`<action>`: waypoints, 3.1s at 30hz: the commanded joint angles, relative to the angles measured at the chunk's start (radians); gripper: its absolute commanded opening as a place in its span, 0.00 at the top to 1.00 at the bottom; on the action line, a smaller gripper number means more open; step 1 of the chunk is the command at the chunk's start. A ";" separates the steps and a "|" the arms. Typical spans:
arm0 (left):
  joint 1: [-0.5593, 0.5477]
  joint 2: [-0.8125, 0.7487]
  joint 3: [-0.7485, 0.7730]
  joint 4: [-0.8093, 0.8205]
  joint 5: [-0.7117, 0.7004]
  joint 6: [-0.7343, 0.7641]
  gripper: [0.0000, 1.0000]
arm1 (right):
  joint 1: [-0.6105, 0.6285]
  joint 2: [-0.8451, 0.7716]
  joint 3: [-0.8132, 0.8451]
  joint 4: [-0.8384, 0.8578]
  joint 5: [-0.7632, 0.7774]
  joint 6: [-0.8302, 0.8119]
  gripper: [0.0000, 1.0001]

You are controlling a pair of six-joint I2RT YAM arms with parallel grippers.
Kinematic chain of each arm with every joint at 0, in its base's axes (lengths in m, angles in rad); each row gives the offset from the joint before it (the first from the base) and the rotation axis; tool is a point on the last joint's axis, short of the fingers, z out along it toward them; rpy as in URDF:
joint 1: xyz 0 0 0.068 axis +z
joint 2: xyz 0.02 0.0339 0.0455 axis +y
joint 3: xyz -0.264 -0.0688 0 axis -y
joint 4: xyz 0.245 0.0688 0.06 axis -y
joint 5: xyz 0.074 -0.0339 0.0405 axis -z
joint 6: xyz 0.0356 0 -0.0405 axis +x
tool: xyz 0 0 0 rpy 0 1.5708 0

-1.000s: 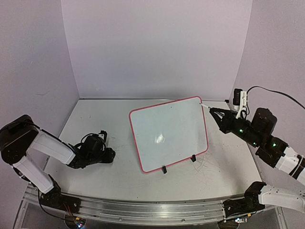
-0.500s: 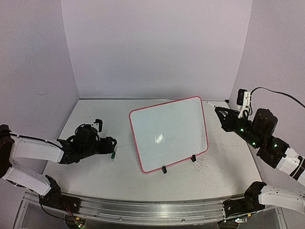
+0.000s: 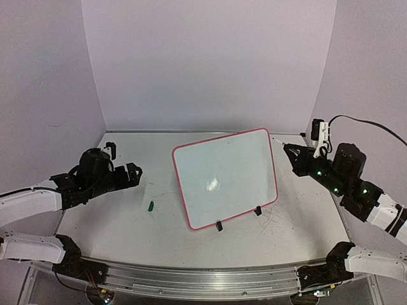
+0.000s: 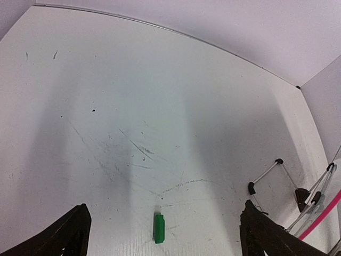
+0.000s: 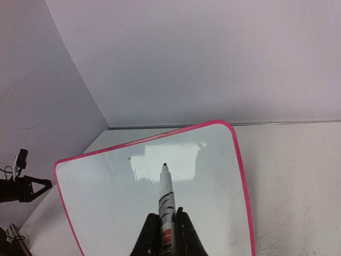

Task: Write a sentence on the whiteboard
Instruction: Hold the whiteboard at the center of the board.

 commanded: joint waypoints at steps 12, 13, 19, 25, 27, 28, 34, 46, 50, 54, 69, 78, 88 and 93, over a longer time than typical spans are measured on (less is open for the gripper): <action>0.019 -0.033 -0.056 0.398 0.416 0.049 0.03 | 0.011 0.195 0.219 -0.081 -0.146 -0.195 1.00; 0.019 -0.021 -0.065 0.432 0.431 0.052 0.03 | 0.023 0.219 0.234 -0.083 -0.164 -0.205 1.00; 0.020 0.093 -0.064 0.620 0.565 0.039 0.08 | 0.177 0.307 0.284 -0.065 -0.167 -0.312 1.00; 0.014 0.276 -0.024 0.802 0.804 -0.026 0.21 | 0.289 0.407 0.341 -0.024 -0.162 -0.383 1.00; 0.014 0.304 -0.030 0.858 0.817 -0.038 0.25 | 0.304 0.428 0.356 -0.006 -0.189 -0.391 1.00; 0.014 0.315 -0.026 0.868 0.819 -0.039 0.26 | 0.308 0.444 0.367 -0.006 -0.190 -0.394 1.00; 0.013 0.373 0.004 0.920 0.863 -0.045 0.33 | 0.327 0.517 0.403 -0.002 -0.170 -0.414 1.00; 0.013 0.427 0.021 0.962 0.842 -0.023 0.55 | 0.361 0.596 0.453 0.043 -0.138 -0.429 1.00; 0.013 0.455 0.033 0.969 0.860 -0.017 0.59 | 0.365 0.631 0.481 0.043 -0.168 -0.434 1.00; 0.013 0.477 0.047 0.977 0.870 -0.010 0.62 | 0.369 0.650 0.499 0.043 -0.169 -0.440 1.00; 0.014 0.527 0.057 0.991 0.854 0.017 0.82 | 0.374 0.621 0.465 0.063 -0.152 -0.455 1.00; 0.014 0.538 0.052 0.990 0.855 0.067 0.95 | 0.374 0.655 0.490 0.064 -0.164 -0.459 1.00; 0.015 0.546 0.049 0.991 0.847 0.091 1.00 | 0.374 0.680 0.508 0.064 -0.147 -0.469 1.00; 0.014 0.543 0.051 0.991 0.849 0.094 1.00 | 0.385 0.680 0.486 0.071 -0.092 -0.466 1.00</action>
